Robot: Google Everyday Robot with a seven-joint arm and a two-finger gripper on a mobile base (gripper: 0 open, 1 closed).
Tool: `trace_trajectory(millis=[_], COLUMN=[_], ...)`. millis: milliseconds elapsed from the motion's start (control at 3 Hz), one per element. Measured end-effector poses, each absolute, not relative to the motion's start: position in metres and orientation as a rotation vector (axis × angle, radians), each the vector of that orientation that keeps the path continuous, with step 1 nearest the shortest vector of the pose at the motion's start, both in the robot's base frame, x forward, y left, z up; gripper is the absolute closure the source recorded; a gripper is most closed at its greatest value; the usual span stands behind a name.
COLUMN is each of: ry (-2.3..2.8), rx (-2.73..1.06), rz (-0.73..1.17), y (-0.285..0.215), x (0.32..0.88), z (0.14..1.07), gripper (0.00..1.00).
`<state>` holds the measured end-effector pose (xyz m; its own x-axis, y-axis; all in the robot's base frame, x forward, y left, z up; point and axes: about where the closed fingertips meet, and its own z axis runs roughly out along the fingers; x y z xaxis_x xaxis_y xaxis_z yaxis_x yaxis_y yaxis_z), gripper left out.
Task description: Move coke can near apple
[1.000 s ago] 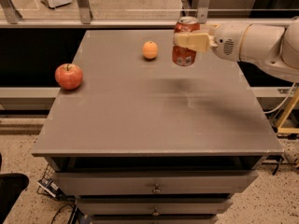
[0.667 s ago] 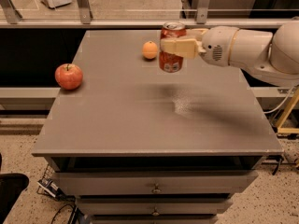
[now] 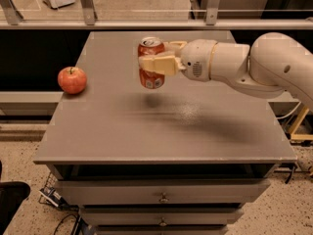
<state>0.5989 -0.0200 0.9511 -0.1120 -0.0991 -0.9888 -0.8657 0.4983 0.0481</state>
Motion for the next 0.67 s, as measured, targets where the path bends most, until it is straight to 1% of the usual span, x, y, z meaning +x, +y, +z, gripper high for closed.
trace_trajectory(millis=[667], ry=[1.467], rx=[-0.974], rz=[0.861], y=[0.04], x=[0.605], z=[0.931], gripper=[1.0])
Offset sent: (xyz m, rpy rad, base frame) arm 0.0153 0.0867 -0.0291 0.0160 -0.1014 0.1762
